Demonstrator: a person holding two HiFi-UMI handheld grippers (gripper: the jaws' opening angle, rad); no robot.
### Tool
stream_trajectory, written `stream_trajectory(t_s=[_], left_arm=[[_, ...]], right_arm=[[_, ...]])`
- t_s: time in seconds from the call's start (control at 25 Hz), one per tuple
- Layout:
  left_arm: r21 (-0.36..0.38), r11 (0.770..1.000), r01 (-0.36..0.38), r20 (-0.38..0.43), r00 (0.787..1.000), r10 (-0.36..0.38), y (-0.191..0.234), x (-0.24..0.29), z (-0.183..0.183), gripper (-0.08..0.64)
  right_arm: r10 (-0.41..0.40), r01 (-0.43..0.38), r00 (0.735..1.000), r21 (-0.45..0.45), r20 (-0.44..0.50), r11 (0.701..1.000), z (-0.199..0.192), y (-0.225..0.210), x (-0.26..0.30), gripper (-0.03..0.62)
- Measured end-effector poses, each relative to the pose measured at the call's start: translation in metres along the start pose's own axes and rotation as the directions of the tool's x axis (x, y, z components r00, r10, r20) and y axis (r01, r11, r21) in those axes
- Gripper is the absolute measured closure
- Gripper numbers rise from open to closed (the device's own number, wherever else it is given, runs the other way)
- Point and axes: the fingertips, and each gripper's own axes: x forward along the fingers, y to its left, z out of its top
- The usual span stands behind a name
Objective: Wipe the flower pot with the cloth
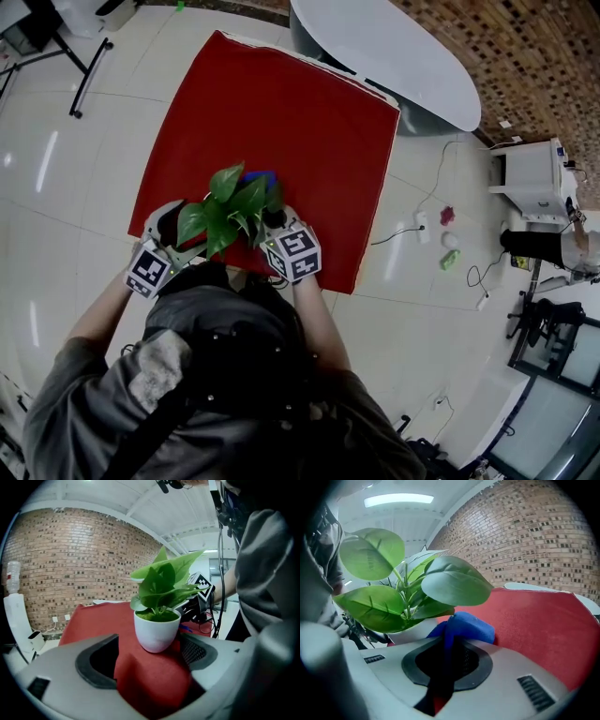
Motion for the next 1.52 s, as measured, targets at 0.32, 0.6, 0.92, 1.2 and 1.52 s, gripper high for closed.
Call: stream_trajectory(t_s=[0.32,0.6,0.92,1.2,1.52], left_arm=[[-0.149,0.962,-0.23,0.038,0.97,0.238,-0.028,0.002,0.02,0.112],[-0.24,0.903,-0.358,0.024,0.927,0.374,-0.037,0.031,0.036,0.095],[-0.186,0.856,-0.483,-0.007,0.871,0.491,-0.02,0.04,0.035,0.097],[-0.129,0.899,-0.418,0.044,0.903,0.427,-0.018,0.042,0.037,0.1],[-0.027,0.998,-0.058,0.151,0.987,0.061,-0.033,0.049,0.052,0.103]], right_arm=[[0.024,-0.025,0.999,0.045,0.021,0.999,-0.001,0.005,-0.014,0.535],[0.072,-0.073,0.997,0.051,0.018,0.996,-0.007,0.01,-0.02,0.535],[0.13,-0.131,0.991,0.041,0.013,0.991,-0.008,0.018,-0.023,0.535],[0.084,-0.086,0.996,0.059,0.04,0.994,-0.004,0.004,-0.029,0.535],[0.243,-0.266,0.959,0.169,0.146,0.949,0.035,-0.018,-0.048,0.535]])
